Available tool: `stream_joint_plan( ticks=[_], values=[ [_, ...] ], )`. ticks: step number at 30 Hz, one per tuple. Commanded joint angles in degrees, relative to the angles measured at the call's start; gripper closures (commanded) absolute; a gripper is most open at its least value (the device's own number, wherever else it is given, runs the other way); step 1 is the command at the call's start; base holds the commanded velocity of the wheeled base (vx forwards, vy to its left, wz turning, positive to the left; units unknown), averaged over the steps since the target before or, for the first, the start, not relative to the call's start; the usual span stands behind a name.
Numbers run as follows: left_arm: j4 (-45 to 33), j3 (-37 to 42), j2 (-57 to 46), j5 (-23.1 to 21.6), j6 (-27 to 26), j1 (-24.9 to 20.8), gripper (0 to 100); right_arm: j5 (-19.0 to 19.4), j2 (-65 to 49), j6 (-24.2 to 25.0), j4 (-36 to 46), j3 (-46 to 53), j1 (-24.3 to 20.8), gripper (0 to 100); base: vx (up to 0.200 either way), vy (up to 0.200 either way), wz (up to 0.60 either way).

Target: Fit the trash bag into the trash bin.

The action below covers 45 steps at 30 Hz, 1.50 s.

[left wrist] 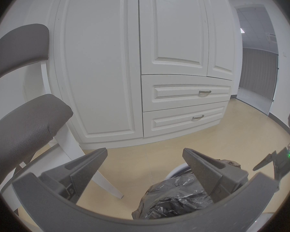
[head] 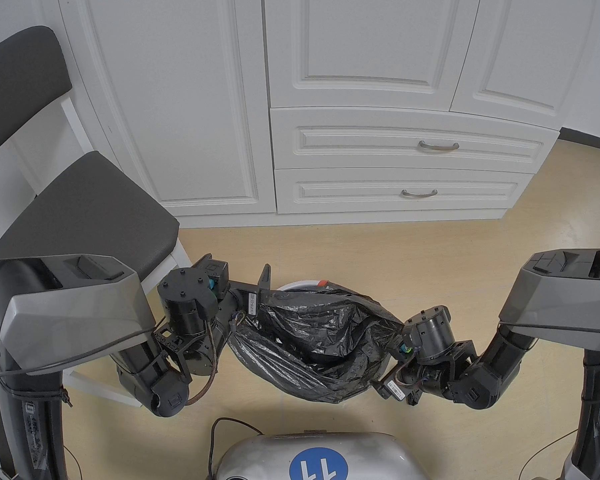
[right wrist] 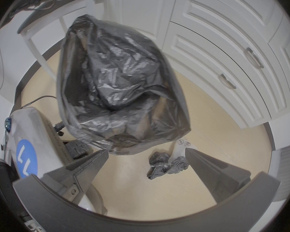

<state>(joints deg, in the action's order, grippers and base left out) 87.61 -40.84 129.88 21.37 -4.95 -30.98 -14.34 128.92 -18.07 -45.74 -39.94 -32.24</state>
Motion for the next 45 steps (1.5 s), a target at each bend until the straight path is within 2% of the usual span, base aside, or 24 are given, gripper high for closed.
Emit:
stream_joint_plan(
  ticks=[1,5,9,12,14,17,21,26,38,39,45],
  values=[
    [0.01,0.67,-0.77,-0.01,-0.06,-0.14,0,0.01,-2.09,0.22,-0.76,1.35,-1.77,0,0.0,0.0,0.0],
    [0.1,0.76,-0.59,-0.45,-0.06,-0.14,0,-0.52,-4.02,2.33,-6.56,0.65,-1.42,0,0.0,0.0,0.0],
    [0.1,0.67,-0.15,-0.54,-0.06,-0.22,0,-0.96,-1.21,5.94,-11.04,-3.48,-1.15,0,0.0,0.0,0.0],
    [0.1,0.67,-0.06,-0.54,-0.06,-0.49,0,-2.28,1.07,7.43,-11.13,-6.12,-1.24,0,0.0,0.0,0.0],
    [0.1,0.67,-0.15,-0.54,-0.06,-0.58,0,-5.0,4.85,9.89,-11.13,-9.81,-1.68,0,0.0,0.0,0.0],
    [0.1,0.67,-0.15,-0.54,-0.06,-0.58,0,-5.35,6.96,10.6,-11.13,-12.27,-1.24,0,0.0,0.0,0.0],
    [0.1,0.32,-0.15,-0.54,0.03,-0.58,0,-5.79,10.83,13.85,-10.95,-18.6,0.16,0,0.0,0.0,0.0],
    [0.1,0.23,-0.06,-0.54,0.03,-0.58,0,-9.83,14.52,18.59,-10.6,-27.83,1.04,0,0.0,0.0,0.0],
    [0.1,0.15,0.02,-0.63,0.12,-0.58,0,-14.58,21.64,26.33,-10.34,-46.2,2.8,0,0.0,0.0,0.0],
    [0.1,0.06,0.02,-0.63,0.12,-0.58,0,-14.76,22.61,28.26,-10.42,-49.18,2.8,0,0.0,0.0,0.0],
    [0.19,0.15,0.46,-0.54,0.03,-0.66,0,-14.84,23.75,28.35,-8.84,-48.48,3.06,0,0.0,0.0,0.0]
  ],
)
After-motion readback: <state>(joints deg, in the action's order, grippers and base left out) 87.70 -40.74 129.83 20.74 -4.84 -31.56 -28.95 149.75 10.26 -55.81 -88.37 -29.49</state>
